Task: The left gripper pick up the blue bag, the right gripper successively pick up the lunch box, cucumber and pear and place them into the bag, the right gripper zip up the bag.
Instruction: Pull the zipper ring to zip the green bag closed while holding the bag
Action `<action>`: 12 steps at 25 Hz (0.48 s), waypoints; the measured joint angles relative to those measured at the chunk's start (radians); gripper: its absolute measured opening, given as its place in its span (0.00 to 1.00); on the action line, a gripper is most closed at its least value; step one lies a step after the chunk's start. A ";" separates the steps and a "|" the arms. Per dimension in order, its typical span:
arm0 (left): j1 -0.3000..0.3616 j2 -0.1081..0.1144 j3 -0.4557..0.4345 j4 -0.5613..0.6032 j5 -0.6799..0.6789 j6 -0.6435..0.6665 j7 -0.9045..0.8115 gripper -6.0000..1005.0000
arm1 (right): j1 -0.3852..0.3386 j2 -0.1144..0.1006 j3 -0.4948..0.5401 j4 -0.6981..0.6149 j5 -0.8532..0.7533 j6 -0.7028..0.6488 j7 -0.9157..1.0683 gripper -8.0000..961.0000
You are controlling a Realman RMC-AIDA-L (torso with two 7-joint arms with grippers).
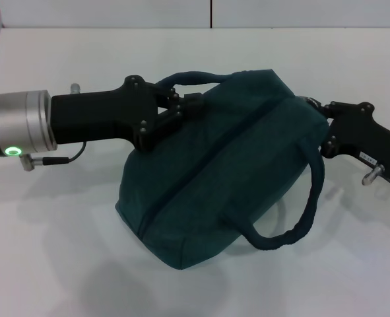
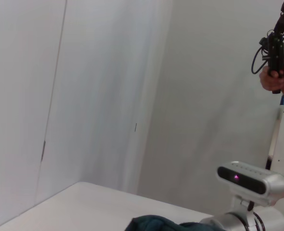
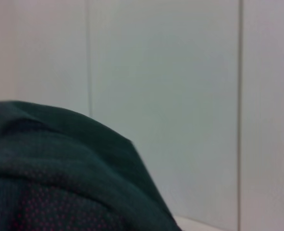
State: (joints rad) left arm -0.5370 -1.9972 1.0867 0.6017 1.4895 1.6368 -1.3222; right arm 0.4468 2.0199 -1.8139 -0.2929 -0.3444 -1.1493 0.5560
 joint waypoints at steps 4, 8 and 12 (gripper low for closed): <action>0.000 0.000 -0.001 0.000 -0.009 0.003 -0.002 0.14 | 0.000 -0.003 0.001 0.001 0.004 0.022 0.023 0.04; -0.002 -0.006 -0.020 -0.010 -0.019 0.006 -0.003 0.15 | 0.000 -0.004 0.005 0.003 0.006 0.027 0.047 0.06; 0.006 -0.042 -0.111 -0.020 -0.022 0.002 0.019 0.17 | -0.008 -0.002 0.041 -0.003 0.010 0.009 0.065 0.09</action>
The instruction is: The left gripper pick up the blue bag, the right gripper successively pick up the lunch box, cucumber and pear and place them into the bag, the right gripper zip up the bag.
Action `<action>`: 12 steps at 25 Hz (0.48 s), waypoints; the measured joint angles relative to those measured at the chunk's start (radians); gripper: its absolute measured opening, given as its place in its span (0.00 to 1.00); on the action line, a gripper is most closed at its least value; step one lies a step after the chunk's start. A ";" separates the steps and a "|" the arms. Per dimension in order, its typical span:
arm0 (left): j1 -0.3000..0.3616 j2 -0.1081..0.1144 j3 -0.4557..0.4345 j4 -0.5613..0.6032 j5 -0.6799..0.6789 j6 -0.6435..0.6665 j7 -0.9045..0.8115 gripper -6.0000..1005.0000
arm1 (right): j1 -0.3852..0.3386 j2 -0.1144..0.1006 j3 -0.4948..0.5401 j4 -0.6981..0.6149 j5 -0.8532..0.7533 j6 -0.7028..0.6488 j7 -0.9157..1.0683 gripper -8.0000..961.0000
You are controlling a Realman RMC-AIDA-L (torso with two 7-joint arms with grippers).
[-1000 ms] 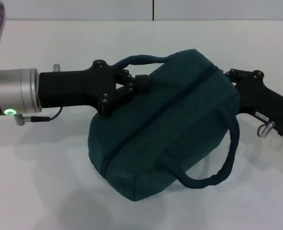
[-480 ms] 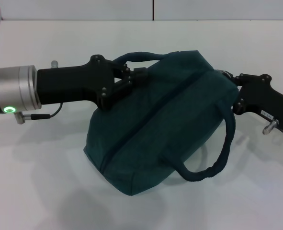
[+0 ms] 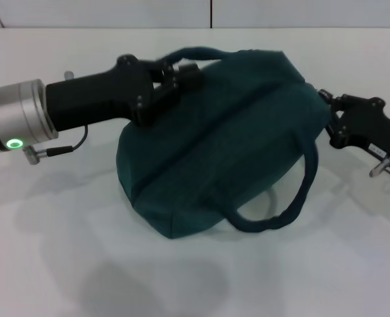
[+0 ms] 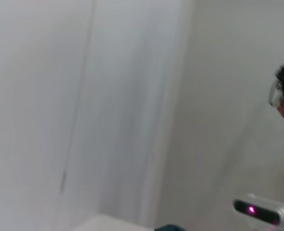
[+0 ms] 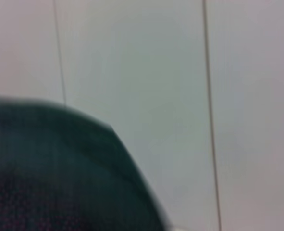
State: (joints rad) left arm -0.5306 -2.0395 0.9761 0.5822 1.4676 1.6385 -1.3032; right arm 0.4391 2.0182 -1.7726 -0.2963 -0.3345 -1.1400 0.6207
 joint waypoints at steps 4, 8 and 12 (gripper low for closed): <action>0.019 -0.023 -0.033 -0.002 -0.008 0.000 0.027 0.18 | -0.014 -0.002 0.047 0.002 0.007 -0.027 0.023 0.11; 0.063 -0.046 -0.069 -0.032 -0.060 0.000 0.111 0.19 | -0.044 -0.004 0.120 -0.001 0.008 -0.083 0.042 0.21; 0.102 -0.046 -0.071 -0.086 -0.167 0.023 0.234 0.39 | -0.082 -0.005 0.182 -0.002 0.007 -0.248 0.070 0.31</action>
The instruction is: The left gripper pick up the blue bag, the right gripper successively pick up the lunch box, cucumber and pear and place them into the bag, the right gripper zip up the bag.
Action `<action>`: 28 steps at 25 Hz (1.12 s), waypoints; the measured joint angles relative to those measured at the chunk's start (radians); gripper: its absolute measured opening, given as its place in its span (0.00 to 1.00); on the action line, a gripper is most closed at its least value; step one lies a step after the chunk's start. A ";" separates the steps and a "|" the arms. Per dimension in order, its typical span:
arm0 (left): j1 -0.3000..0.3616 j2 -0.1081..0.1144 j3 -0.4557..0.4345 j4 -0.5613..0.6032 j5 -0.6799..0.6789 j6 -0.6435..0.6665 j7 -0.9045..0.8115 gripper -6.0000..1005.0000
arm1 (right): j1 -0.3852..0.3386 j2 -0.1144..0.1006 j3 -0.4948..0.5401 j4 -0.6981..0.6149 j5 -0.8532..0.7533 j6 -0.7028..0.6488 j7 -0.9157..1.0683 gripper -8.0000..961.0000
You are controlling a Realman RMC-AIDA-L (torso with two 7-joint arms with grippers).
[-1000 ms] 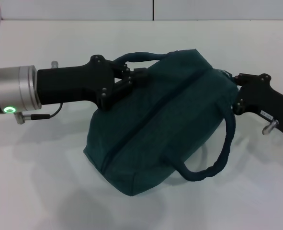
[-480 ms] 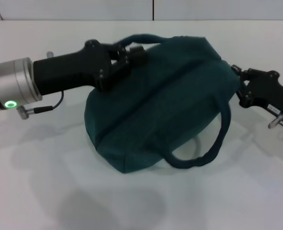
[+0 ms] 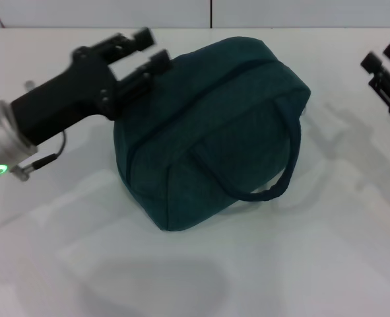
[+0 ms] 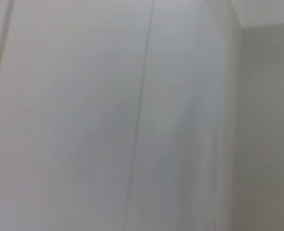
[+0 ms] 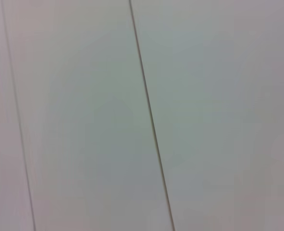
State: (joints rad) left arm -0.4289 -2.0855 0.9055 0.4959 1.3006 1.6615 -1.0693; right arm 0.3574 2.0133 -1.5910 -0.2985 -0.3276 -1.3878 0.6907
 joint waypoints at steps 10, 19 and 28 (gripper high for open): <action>0.067 -0.003 0.003 -0.149 -0.083 0.065 0.324 0.64 | 0.069 -0.007 -0.008 -0.070 -0.318 -0.263 0.130 0.57; 0.125 -0.004 0.000 -0.182 -0.092 0.093 0.406 0.87 | 0.112 -0.002 -0.001 -0.103 -0.442 -0.213 0.162 0.57; 0.135 -0.003 -0.001 -0.190 -0.110 0.092 0.420 0.89 | 0.113 -0.001 -0.001 -0.120 -0.438 -0.170 0.164 0.57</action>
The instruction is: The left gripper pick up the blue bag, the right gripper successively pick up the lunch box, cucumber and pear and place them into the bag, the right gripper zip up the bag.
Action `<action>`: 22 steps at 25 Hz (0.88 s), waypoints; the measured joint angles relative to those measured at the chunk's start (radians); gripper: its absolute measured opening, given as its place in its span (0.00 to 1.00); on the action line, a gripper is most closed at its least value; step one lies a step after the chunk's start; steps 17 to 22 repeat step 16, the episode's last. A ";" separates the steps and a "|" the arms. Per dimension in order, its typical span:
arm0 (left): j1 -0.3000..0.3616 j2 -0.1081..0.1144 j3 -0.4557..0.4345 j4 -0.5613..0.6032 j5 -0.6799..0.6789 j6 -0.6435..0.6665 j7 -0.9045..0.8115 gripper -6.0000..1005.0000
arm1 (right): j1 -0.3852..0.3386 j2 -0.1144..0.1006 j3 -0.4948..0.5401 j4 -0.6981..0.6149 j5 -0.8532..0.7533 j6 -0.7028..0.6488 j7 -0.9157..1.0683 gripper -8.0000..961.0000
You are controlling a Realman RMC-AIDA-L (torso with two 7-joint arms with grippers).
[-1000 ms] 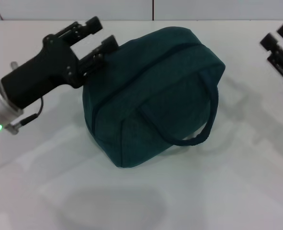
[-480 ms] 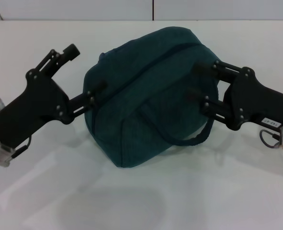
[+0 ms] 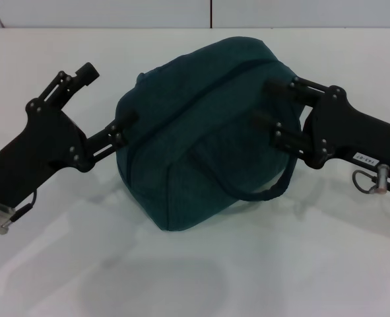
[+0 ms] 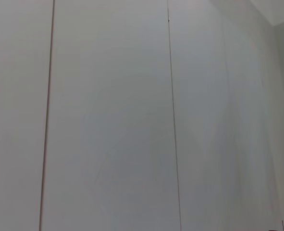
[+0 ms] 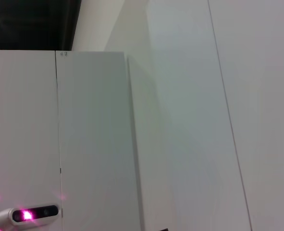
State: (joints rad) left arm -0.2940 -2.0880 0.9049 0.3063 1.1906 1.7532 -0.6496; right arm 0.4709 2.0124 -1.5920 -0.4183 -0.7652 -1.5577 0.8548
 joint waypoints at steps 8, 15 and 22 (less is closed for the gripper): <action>-0.006 -0.001 0.000 -0.006 0.000 -0.002 0.001 0.89 | 0.000 0.002 -0.001 -0.005 0.000 0.002 0.001 0.57; -0.010 -0.001 0.000 -0.011 0.000 -0.001 0.001 0.89 | 0.003 0.002 -0.002 -0.007 -0.003 0.002 0.001 0.57; -0.010 -0.001 0.000 -0.011 0.000 0.000 0.001 0.89 | 0.003 0.002 -0.001 -0.007 -0.003 0.002 0.001 0.57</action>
